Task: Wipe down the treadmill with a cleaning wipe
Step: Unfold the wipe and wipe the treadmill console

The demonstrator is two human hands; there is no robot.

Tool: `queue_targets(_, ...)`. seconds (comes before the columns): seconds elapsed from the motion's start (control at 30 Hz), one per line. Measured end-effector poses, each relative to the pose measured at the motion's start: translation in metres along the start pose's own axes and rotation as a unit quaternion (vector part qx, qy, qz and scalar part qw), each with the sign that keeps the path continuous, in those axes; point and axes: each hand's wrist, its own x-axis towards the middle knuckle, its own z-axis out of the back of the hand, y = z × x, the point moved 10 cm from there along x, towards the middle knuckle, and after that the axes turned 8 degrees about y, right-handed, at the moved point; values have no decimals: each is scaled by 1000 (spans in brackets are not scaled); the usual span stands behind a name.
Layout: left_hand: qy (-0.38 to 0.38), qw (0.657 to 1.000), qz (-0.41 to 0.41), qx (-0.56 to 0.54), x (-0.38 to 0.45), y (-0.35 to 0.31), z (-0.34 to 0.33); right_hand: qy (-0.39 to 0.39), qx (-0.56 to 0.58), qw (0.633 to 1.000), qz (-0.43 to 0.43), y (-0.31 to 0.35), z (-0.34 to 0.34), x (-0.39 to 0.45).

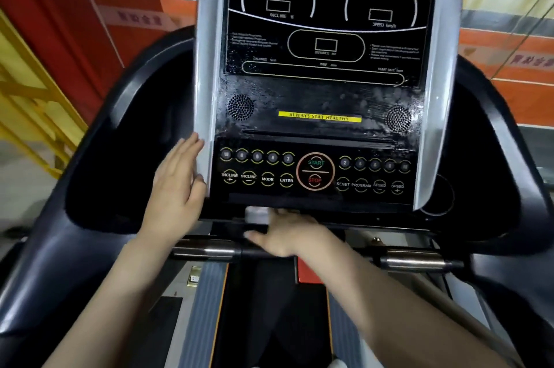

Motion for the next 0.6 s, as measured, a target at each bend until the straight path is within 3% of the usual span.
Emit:
queue_targets(0.07,9,1000,12,-10,-4,8,3,-8,-11,998,-68,-29,4,-6)
queue_targets(0.13,5,998,38,-43,-9,16,8,8,-17,997,-81,-23,5,-3)
queue_targets(0.3,-32,986,96,-133,-18,30,26,-30,-49,996,71,105,-2,34)
queue_targets(0.4,-28,985,101,-139,-21,30,28,-67,1,982,175,144,-3,40)
queue_targets(0.6,-6,988,63,-141,-17,10,16,-56,-26,993,103,59,-4,26)
